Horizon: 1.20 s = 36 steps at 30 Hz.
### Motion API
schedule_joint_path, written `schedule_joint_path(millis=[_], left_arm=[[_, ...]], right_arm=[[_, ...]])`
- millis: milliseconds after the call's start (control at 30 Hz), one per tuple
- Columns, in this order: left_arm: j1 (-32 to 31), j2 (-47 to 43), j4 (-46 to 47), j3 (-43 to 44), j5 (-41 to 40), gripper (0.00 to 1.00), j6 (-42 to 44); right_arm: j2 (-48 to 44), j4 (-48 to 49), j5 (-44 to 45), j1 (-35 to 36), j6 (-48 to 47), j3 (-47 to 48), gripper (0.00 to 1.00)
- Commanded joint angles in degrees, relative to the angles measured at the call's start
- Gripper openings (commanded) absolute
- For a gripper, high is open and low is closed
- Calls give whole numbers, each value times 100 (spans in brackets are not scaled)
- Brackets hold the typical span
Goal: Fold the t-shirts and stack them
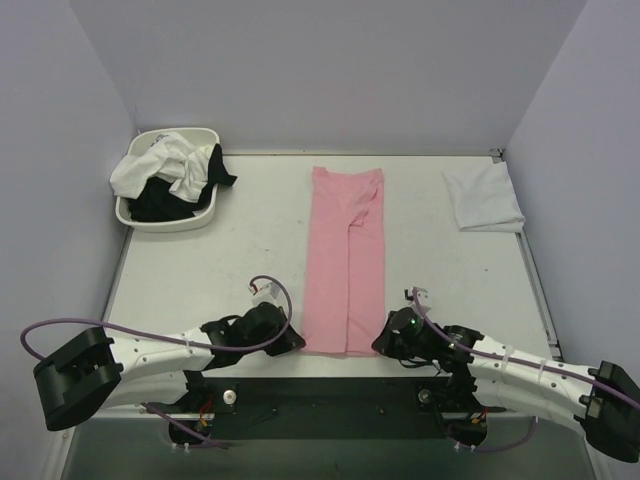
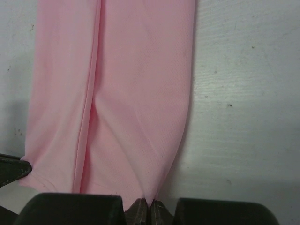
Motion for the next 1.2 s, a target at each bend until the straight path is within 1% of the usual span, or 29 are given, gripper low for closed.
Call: schedule_joint_path(millis=[0, 67, 100, 167, 233, 267, 333, 400, 467, 600, 700, 733, 800, 833, 933, 967, 1033, 1067, 1167], left_arm=[[-460, -312, -711, -45, -531, 0, -384], [-679, -365, -738, -45, -697, 0, -594], [-889, -374, -799, 7, -742, 0, -648], [-1058, -383, -904, 130, -908, 0, -753], [-1243, -444, -1159, 401, -1093, 0, -763], [-1252, -470, -1368, 490, -1129, 0, -737], [-1252, -558, -1484, 770, -1225, 0, -675], [-1199, -628, -1695, 1008, -1296, 0, -456], [-1147, -638, -2045, 1447, -1445, 0, -228], [-927, -637, -2372, 2045, -1551, 0, 133], [-550, -664, -2478, 2353, -1429, 0, 441], [-305, -673, -2452, 2406, -1367, 0, 633], [-40, -577, -2504, 2582, -1235, 0, 792], [196, -541, -2487, 2626, -1182, 0, 923], [505, -409, -2303, 2635, -989, 0, 1100], [671, -331, -2241, 2635, -936, 0, 1127], [787, -208, -2075, 2653, -813, 0, 1206], [866, -50, -2022, 2679, -778, 0, 1232], [998, 310, -1784, 2793, -594, 0, 1311]], right_arm=[[-273, -793, 580, 360, 253, 162, 0], [-335, -925, 695, 526, 332, 258, 0], [-352, -969, 739, 666, 358, 319, 0], [-396, -1196, 958, 843, 385, 486, 0], [-414, -1364, 1221, 1072, 385, 820, 0], [-405, -1513, 1284, 1107, 298, 952, 0], [-370, -1680, 1406, 1134, 201, 1277, 0], [-274, -1716, 1477, 1125, 25, 1557, 0], [-125, -1760, 1600, 1116, -159, 1734, 0], [244, -1769, 1697, 1020, -388, 2095, 0], [473, -1734, 1715, 809, -572, 2236, 0], [535, -1708, 1671, 617, -625, 2280, 0], [544, -1603, 1539, 414, -801, 2289, 0], [535, -1559, 1469, 126, -863, 2289, 0], [552, -1444, 1363, -245, -1187, 2385, 0], [596, -1426, 1328, -481, -1275, 2429, 0], [789, -1330, 1057, -737, -1460, 2517, 0], [868, -1251, 977, -956, -1504, 2561, 0], [1228, -926, 591, -1299, -1680, 2727, 0]])
